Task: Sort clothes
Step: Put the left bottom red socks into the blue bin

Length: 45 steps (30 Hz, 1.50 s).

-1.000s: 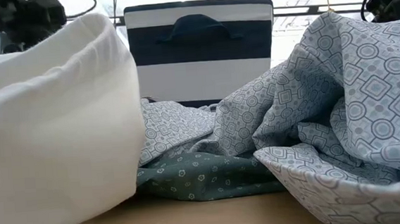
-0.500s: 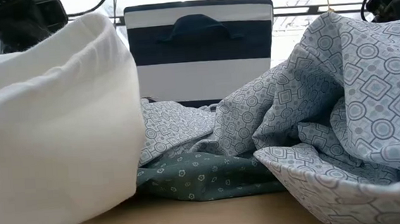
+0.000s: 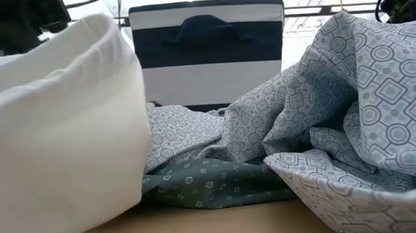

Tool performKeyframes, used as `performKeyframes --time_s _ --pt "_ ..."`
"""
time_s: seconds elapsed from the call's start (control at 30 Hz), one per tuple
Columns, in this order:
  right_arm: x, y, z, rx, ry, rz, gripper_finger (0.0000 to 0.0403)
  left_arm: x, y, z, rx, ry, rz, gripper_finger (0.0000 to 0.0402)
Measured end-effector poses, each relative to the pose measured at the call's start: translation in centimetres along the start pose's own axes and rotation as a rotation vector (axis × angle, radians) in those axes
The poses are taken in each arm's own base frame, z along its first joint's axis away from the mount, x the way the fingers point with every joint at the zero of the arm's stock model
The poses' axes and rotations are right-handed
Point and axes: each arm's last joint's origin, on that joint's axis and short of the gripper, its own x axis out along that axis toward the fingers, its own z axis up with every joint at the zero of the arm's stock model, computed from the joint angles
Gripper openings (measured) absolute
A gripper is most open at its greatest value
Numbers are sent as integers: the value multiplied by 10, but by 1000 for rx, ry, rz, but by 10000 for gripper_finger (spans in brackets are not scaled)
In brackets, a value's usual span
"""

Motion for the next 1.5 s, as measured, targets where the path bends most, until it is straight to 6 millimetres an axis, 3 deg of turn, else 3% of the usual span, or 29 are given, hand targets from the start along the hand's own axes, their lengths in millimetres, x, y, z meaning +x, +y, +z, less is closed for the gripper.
performKeyframes --time_s 0.5,0.8,1.07,1.37,1.5 --pt "0 0 0 0 0 0 210 27 -44 -32 -72 101 -47 131" --pt "0 0 0 0 0 0 210 43 -90 -32 51 189 55 130" --pt "0 0 0 0 0 0 210 76 -124 -46 164 353 222 130" --pt "0 0 0 0 0 0 210 109 -139 -63 186 442 255 130" --pt "0 0 0 0 0 0 210 117 -139 -67 190 465 298 81"
